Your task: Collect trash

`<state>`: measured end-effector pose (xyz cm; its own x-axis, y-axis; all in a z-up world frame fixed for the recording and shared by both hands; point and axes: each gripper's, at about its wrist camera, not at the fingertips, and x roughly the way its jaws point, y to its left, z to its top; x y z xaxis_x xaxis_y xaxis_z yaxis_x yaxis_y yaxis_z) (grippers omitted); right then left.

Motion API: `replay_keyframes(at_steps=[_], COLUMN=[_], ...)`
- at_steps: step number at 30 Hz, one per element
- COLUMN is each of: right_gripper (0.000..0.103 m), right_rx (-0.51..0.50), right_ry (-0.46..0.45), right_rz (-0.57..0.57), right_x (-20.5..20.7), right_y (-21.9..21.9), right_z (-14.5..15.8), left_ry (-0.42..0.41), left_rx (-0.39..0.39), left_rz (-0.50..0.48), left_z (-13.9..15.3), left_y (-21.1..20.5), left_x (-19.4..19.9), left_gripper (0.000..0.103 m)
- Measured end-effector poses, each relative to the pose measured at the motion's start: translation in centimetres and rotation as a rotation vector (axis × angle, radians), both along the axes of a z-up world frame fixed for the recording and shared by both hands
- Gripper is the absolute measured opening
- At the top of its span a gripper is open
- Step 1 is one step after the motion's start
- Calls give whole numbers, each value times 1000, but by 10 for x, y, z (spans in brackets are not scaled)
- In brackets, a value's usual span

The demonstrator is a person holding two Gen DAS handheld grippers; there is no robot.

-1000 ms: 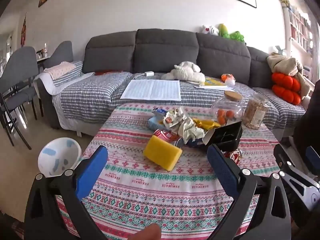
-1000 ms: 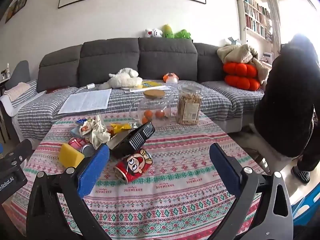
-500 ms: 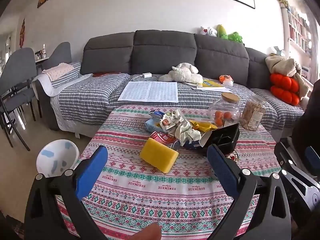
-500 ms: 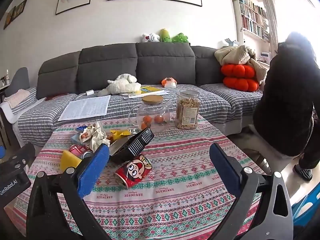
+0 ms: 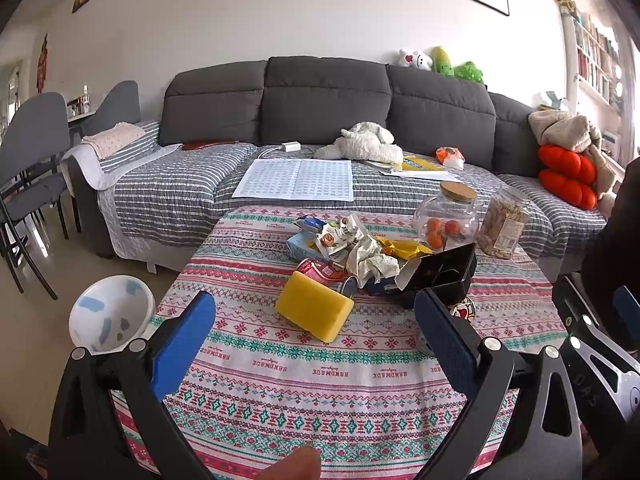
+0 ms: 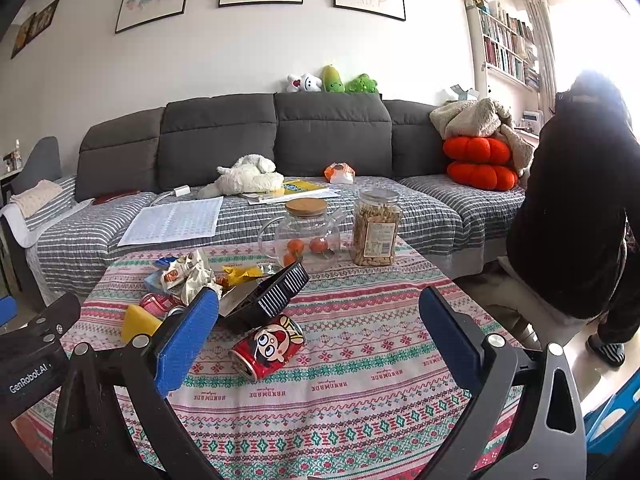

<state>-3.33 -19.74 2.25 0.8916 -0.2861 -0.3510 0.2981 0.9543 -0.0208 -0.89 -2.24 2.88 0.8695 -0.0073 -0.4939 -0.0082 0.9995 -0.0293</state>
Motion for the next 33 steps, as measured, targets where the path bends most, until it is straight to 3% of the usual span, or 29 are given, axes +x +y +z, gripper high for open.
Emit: replay_keyframes(at_steps=[33], right_gripper=[96], right_rx=[7], right_ry=[4], right_rz=[3], right_x=[0], right_y=[-2], right_z=[-2], left_ry=[11], left_rx=[-3], left_rz=[1], left_z=[-4], left_y=[0], left_x=[1], left_gripper=[97])
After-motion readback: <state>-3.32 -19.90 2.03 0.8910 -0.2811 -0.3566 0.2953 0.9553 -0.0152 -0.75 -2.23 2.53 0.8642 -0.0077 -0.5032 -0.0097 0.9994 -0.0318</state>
